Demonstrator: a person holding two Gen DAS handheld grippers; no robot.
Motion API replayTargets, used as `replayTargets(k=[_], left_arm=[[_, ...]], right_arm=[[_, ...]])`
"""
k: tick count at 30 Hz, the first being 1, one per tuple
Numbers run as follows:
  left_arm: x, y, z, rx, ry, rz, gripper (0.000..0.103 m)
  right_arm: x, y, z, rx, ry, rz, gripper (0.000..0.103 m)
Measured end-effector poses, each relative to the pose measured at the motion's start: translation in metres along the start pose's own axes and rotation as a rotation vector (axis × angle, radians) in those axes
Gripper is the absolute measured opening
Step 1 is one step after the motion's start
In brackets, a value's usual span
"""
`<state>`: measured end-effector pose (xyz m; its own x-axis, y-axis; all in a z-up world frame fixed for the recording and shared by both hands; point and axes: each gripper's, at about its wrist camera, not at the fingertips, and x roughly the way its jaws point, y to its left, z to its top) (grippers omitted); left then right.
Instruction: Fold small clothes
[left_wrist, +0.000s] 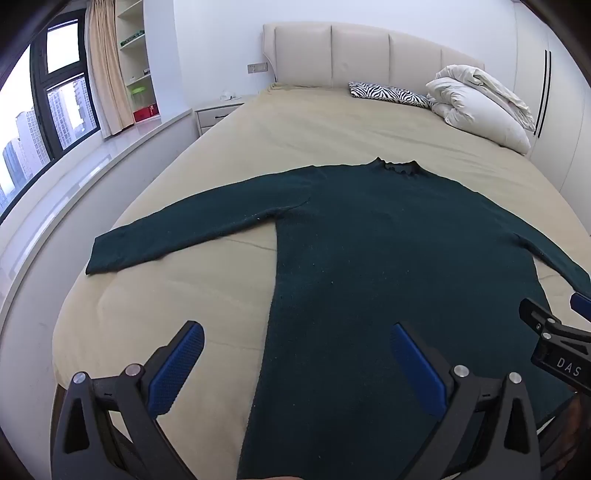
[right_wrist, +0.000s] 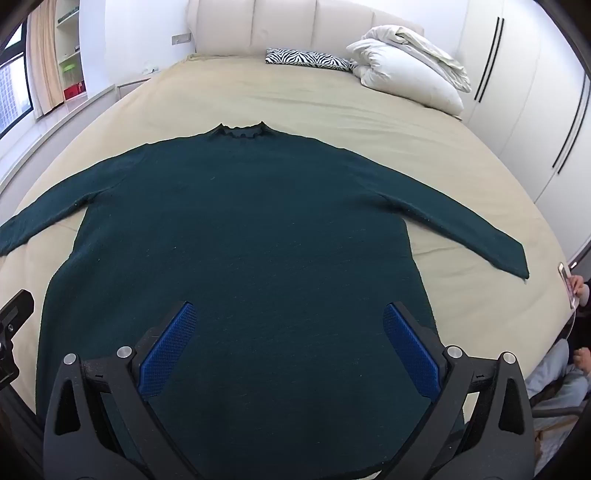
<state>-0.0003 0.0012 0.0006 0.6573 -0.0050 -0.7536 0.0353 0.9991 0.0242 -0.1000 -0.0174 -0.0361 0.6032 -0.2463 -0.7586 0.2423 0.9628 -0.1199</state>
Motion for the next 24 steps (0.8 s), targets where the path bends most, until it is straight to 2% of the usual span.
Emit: replayTargets(k=[12, 14, 24], left_arm=[[-0.003, 0.004, -0.011, -0.011, -0.005, 0.007, 0.103], [0.002, 0.002, -0.003, -0.015, 0.006, 0.004, 0.103], [0.002, 0.004, -0.004, -0.023, 0.011, 0.001, 0.103]], right_arm=[[0.009, 0.01, 0.0, -0.013, 0.006, -0.001, 0.103], [0.011, 0.01, 0.0, -0.01, 0.008, 0.001, 0.103], [0.011, 0.012, -0.003, 0.005, 0.015, 0.009, 0.103]])
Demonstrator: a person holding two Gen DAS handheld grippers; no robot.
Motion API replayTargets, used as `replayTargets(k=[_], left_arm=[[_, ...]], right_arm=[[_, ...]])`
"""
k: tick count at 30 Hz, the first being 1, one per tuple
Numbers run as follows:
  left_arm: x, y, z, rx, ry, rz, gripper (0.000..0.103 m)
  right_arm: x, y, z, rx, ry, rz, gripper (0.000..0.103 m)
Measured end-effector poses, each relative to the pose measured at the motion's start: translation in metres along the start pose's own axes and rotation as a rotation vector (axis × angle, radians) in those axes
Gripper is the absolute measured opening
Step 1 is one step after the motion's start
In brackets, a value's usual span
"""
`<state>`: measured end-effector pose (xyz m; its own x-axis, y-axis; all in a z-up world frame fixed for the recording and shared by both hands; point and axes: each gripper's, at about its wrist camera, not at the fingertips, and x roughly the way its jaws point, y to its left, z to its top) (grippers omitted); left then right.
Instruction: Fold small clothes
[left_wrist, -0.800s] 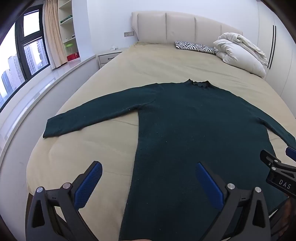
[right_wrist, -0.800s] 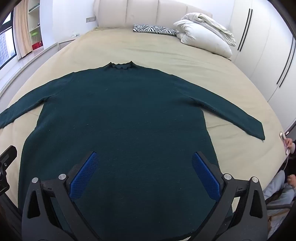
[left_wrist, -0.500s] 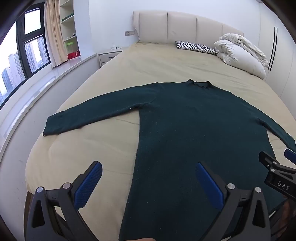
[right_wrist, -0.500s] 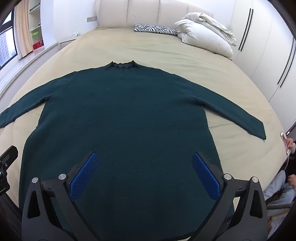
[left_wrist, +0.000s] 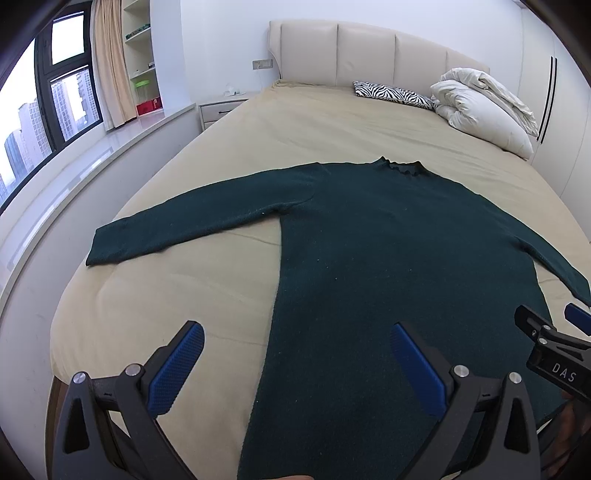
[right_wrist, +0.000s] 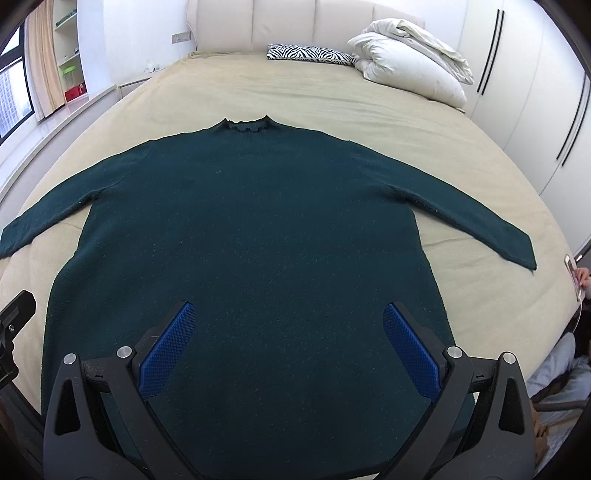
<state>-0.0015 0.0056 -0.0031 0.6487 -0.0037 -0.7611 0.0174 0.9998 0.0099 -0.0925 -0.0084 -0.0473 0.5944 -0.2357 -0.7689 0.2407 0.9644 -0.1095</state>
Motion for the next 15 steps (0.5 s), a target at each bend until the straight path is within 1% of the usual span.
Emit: replayTargets(k=[15], left_arm=[[0.0008, 0.0024, -0.0015, -0.008, 0.001, -0.003, 0.103]], right_arm=[[0.0014, 0.0015, -0.0011, 0.003, 0.003, 0.006, 0.103]])
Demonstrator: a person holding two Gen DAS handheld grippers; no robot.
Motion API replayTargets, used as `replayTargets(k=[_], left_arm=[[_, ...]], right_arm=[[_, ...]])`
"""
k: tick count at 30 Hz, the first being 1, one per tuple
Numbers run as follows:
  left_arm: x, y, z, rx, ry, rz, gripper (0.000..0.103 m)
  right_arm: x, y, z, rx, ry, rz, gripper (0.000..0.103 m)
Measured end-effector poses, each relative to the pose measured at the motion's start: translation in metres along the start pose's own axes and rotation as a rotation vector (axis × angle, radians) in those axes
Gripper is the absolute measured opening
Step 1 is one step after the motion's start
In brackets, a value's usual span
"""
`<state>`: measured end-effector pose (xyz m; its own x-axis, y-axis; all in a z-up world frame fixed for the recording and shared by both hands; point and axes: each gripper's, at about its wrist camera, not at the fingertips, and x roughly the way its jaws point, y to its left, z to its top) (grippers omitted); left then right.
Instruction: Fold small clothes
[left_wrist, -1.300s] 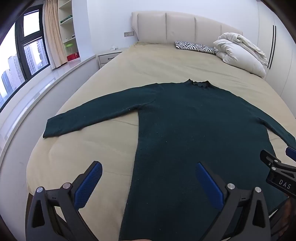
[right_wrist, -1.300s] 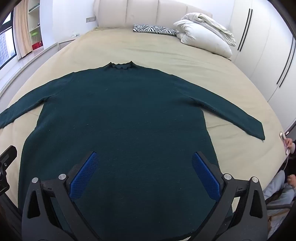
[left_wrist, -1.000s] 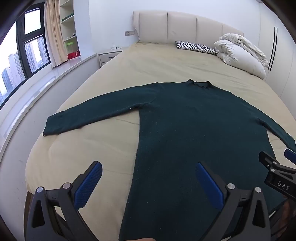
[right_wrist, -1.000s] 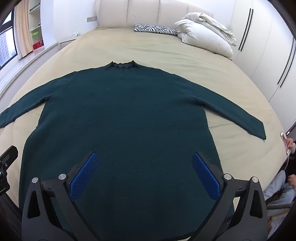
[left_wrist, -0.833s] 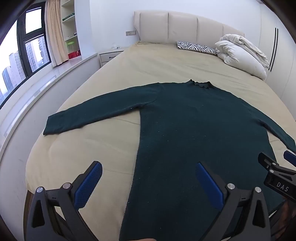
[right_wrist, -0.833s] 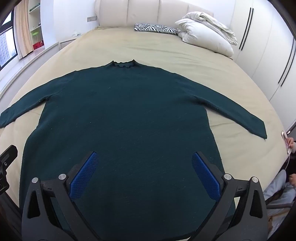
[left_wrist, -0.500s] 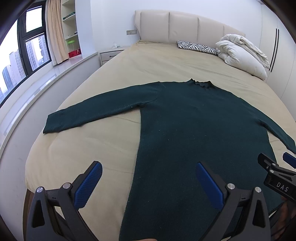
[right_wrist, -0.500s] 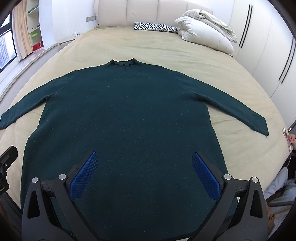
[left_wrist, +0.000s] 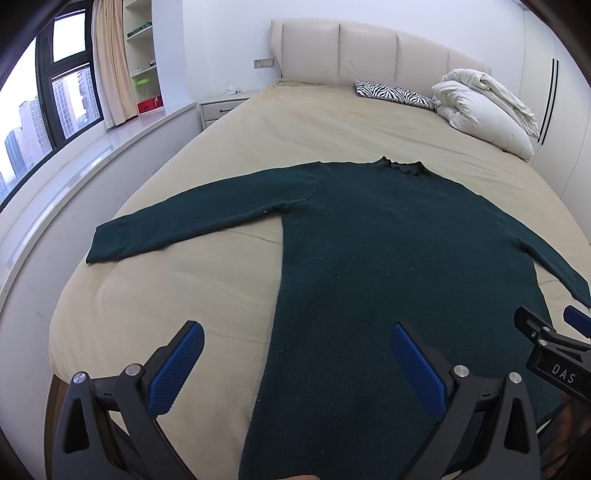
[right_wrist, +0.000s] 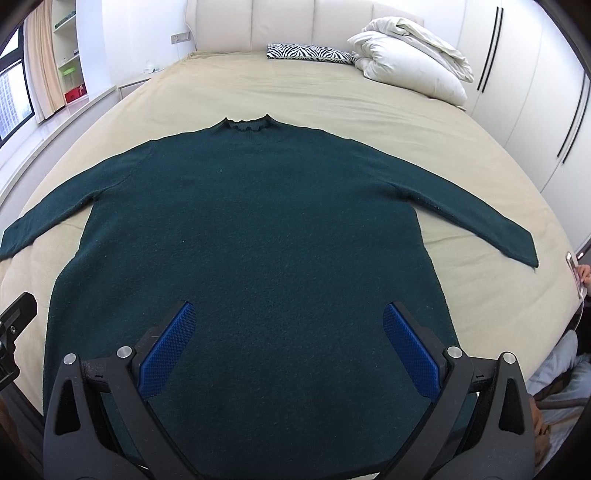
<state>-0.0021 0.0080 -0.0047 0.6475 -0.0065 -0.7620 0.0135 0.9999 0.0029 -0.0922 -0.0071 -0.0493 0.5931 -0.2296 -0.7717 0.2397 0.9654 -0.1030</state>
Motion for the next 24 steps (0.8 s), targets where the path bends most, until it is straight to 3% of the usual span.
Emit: replayTargets(k=[24], left_arm=[[-0.0003, -0.0003, 0.0016, -0.005, 0.001, 0.003, 0.103]], right_arm=[[0.0, -0.0002, -0.0008, 0.0, 0.002, 0.0, 0.103]])
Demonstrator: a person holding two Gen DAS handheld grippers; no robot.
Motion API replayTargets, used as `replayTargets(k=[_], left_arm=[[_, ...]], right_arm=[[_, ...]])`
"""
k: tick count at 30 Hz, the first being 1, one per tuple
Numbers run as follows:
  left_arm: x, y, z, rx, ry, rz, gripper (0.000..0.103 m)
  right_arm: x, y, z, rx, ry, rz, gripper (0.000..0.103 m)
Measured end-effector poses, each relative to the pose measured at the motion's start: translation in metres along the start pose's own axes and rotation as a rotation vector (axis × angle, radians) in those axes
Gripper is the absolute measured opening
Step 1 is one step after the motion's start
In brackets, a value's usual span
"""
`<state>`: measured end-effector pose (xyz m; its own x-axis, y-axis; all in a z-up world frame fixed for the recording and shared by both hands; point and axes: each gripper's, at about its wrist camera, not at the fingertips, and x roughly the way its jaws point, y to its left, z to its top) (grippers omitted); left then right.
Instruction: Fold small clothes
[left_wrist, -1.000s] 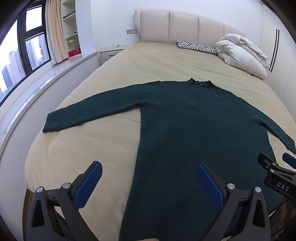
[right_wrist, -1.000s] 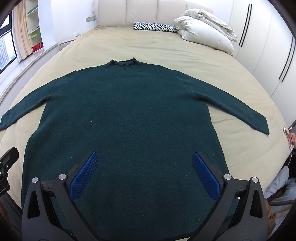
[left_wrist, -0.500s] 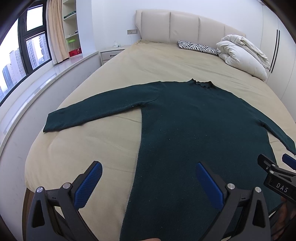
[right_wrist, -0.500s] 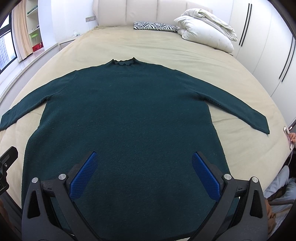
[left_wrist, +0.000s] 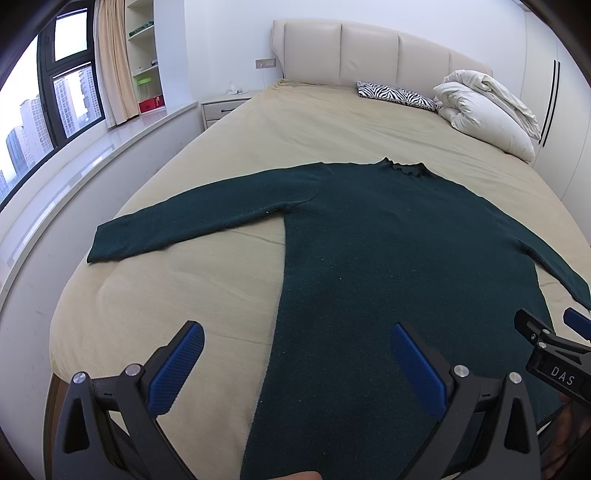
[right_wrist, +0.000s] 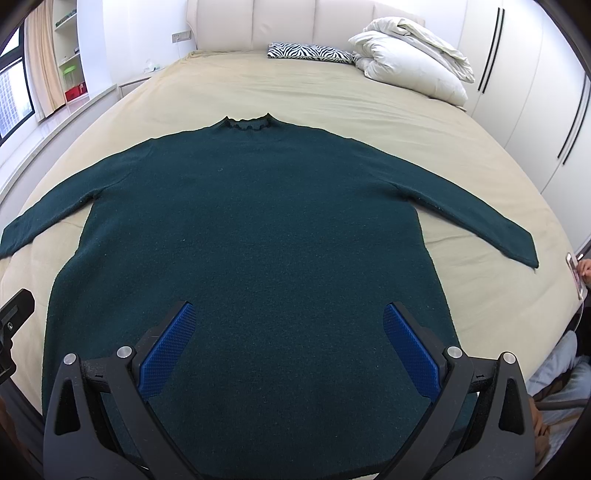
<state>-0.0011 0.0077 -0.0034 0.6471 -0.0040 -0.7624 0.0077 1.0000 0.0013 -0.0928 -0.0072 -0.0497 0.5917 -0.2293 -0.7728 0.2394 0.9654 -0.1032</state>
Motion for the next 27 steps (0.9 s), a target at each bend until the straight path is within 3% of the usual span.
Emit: replayTargets(k=[27], left_arm=[[0.0052, -0.0011, 0.0006, 0.0, 0.011, 0.006, 0.103]], right_arm=[[0.0093, -0.0007, -0.0011, 0.012, 0.02, 0.009, 0.103]])
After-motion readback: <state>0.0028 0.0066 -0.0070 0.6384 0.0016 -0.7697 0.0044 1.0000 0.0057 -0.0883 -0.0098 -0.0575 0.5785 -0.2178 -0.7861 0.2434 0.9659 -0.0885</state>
